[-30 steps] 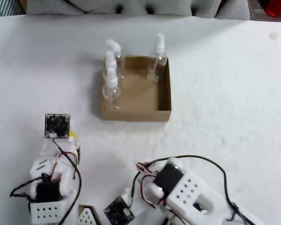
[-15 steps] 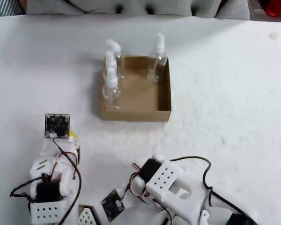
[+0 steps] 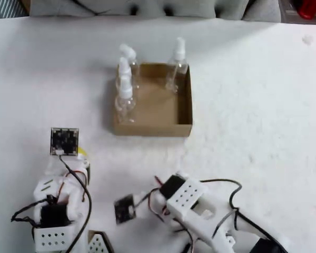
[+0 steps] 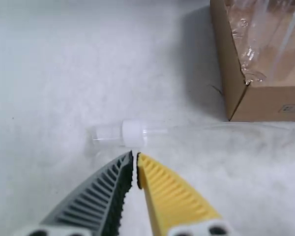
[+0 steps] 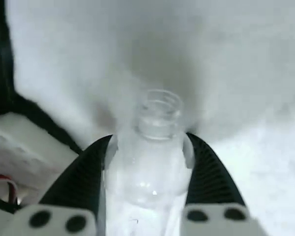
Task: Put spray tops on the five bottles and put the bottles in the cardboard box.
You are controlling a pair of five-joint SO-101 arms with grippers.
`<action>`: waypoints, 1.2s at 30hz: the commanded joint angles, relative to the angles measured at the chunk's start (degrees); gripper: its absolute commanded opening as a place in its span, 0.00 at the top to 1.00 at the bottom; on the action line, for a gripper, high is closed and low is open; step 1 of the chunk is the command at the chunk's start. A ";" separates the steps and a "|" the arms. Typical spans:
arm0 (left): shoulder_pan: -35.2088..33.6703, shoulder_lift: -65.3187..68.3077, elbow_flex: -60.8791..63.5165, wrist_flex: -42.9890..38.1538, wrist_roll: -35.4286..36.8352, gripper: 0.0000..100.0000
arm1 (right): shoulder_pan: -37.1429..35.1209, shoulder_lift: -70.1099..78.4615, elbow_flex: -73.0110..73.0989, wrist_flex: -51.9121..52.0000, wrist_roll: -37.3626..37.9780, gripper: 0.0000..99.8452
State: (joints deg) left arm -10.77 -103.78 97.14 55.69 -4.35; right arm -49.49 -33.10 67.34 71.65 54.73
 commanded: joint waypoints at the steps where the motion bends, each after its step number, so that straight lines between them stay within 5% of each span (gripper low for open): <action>1: -0.75 -0.84 -0.18 -0.97 -0.62 0.98 | 8.31 -0.48 -5.36 -1.10 -2.64 0.99; 11: -0.75 -0.84 -0.18 -0.79 -0.70 0.98 | 46.99 -0.04 -21.45 -3.74 -2.37 0.98; 19: -0.75 -0.84 -0.18 -0.62 -0.70 0.98 | 70.37 0.13 -18.37 -20.70 -2.55 0.98; 30: -0.75 -0.84 -0.18 -0.53 -0.70 0.98 | 76.18 0.22 -10.90 -30.55 -2.55 0.97; 36: -0.75 -0.84 -0.18 -0.44 -0.70 0.98 | 75.56 4.62 -9.41 -31.96 -2.55 0.77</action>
State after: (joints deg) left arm -10.77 -103.78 97.14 55.69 -4.35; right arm 26.11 -30.73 58.37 41.93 52.62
